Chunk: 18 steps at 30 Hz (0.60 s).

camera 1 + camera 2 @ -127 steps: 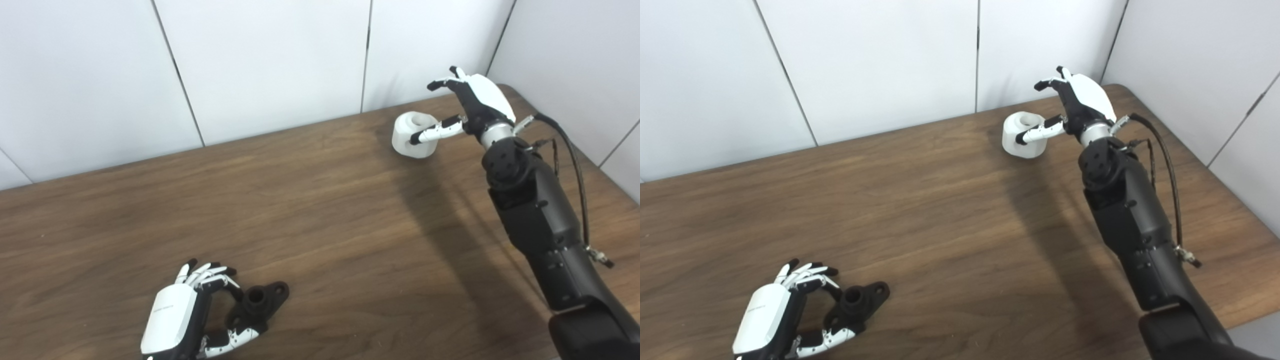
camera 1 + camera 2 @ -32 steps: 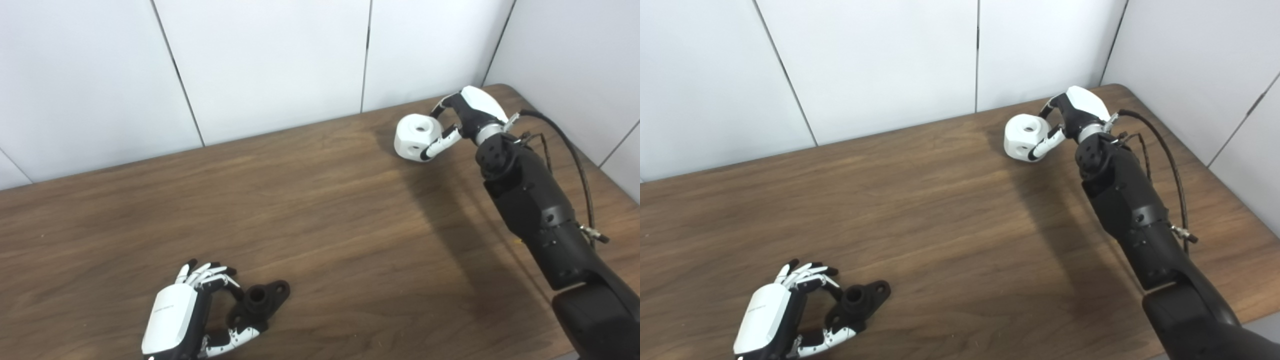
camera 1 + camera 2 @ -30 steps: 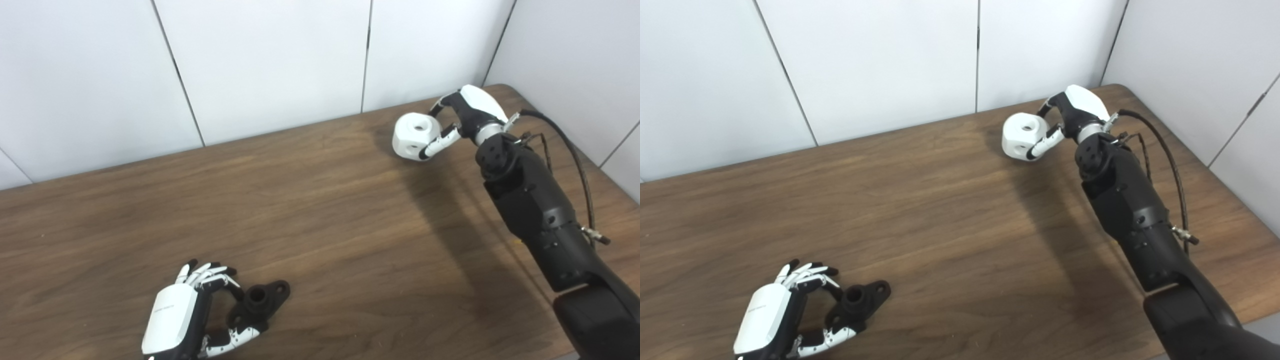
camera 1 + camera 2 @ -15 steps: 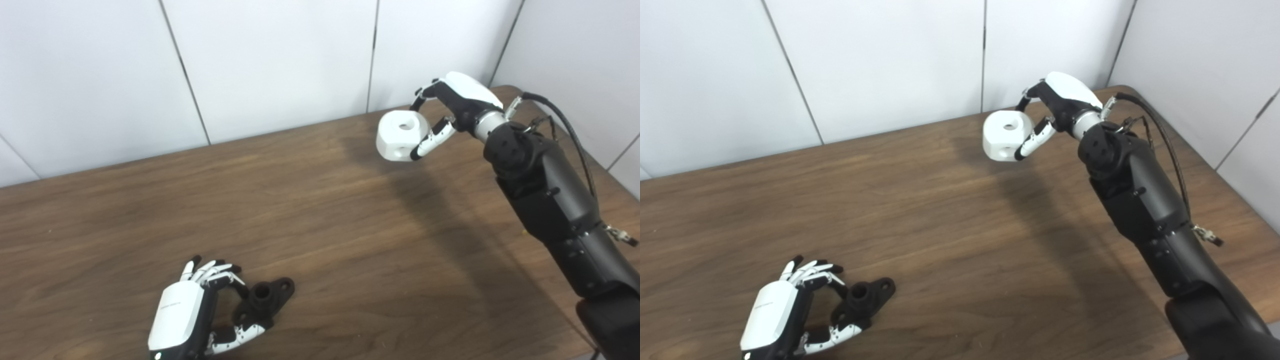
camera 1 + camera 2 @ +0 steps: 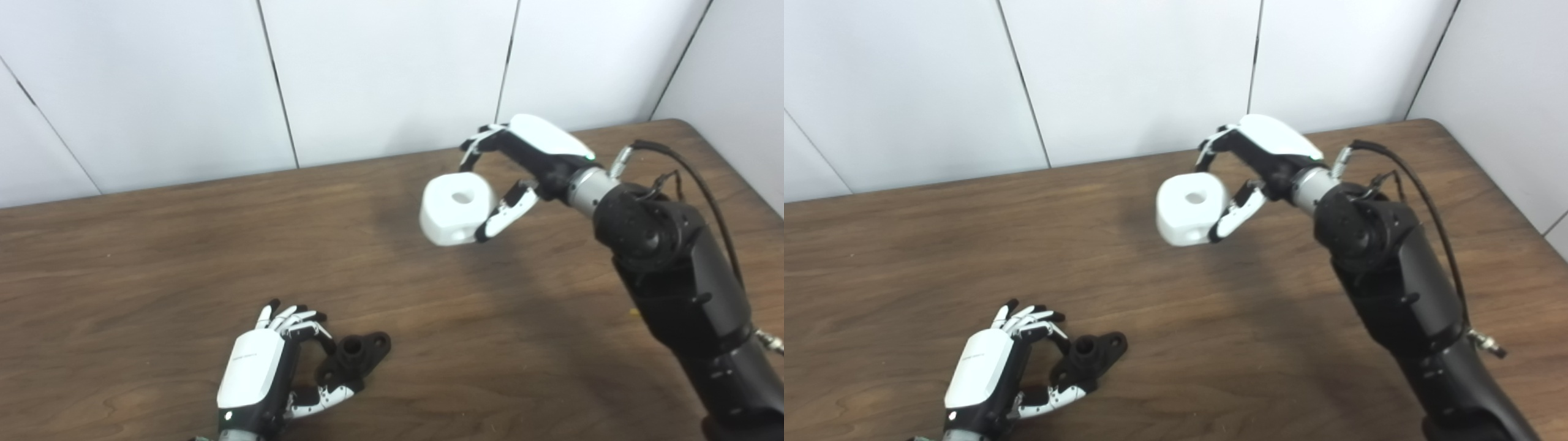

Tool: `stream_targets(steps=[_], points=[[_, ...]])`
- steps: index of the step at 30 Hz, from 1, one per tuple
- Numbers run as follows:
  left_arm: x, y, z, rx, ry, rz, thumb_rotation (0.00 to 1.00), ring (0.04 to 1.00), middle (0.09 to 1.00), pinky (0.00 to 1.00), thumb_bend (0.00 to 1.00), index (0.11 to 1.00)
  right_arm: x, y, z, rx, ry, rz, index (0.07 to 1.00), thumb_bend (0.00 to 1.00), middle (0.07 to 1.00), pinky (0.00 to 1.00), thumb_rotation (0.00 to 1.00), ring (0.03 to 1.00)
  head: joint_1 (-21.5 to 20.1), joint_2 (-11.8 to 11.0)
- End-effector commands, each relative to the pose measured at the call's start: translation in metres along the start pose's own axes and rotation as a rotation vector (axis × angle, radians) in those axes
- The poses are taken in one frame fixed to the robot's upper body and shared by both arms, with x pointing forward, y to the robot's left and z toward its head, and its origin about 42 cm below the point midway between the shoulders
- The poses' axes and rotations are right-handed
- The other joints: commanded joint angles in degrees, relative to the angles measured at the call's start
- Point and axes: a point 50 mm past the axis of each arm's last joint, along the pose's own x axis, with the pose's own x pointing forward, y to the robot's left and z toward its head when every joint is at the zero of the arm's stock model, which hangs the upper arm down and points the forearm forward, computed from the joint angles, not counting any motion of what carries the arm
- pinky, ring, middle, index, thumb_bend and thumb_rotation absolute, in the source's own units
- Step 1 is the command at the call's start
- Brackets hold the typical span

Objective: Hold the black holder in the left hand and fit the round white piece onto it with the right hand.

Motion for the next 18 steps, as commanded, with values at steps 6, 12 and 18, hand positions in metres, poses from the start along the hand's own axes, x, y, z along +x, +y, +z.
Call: stream_targets(steps=[6,12,18], points=[[0.002,-0.004,0.008,0.027,-0.016,-0.013,0.05,0.880,0.779,1.00,0.52,0.486,-0.011,0.000,0.035,-0.007,-0.083,-0.001,0.482,0.52,0.849,1.00,0.14,0.977,1.23,0.50],[0.004,-0.006,0.011,0.027,-0.012,-0.013,0.05,0.882,0.781,1.00,0.52,0.486,-0.018,0.012,0.049,0.015,-0.134,0.028,0.480,0.53,0.852,1.00,0.14,0.976,3.07,0.94],[0.006,-0.009,0.014,0.032,-0.014,-0.011,0.05,0.883,0.779,1.00,0.52,0.486,-0.021,0.021,0.057,-0.002,-0.174,0.040,0.480,0.53,0.847,1.00,0.14,0.974,5.22,1.35]])
